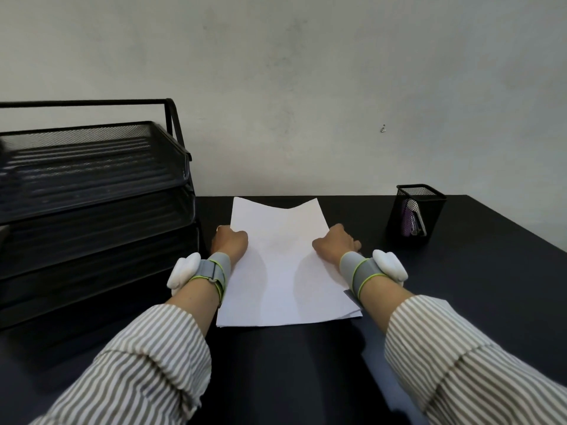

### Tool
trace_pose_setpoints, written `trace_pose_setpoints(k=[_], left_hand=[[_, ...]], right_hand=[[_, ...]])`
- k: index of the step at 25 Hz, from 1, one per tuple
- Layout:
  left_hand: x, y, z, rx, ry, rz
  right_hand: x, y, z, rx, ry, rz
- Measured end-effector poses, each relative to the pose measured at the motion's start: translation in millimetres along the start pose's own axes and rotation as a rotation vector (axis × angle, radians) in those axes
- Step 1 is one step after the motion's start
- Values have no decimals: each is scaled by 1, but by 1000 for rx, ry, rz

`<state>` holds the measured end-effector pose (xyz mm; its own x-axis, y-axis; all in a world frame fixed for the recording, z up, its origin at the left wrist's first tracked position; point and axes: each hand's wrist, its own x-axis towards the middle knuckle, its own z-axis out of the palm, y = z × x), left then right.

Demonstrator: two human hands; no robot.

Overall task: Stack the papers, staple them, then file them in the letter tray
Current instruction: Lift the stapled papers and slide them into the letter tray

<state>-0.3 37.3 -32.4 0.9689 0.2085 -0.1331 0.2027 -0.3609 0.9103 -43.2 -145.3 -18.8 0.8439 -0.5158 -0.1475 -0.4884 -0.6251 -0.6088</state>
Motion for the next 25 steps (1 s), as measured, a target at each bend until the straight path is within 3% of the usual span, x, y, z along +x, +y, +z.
trace_pose_setpoints(k=[5, 9, 17, 25], left_hand=[[-9, 11, -2, -126, 45, 82], [-14, 28, -4, -229, 102, 155], [-35, 89, -12, -358, 216, 393], [-54, 89, 2, -396, 308, 439]], right_hand=[[0, 5, -11, 429, 53, -10], [-3, 0, -29, 630, 63, -45], [-2, -29, -81, 804, 252, -267], [-5, -14, -78, 877, 232, -314]])
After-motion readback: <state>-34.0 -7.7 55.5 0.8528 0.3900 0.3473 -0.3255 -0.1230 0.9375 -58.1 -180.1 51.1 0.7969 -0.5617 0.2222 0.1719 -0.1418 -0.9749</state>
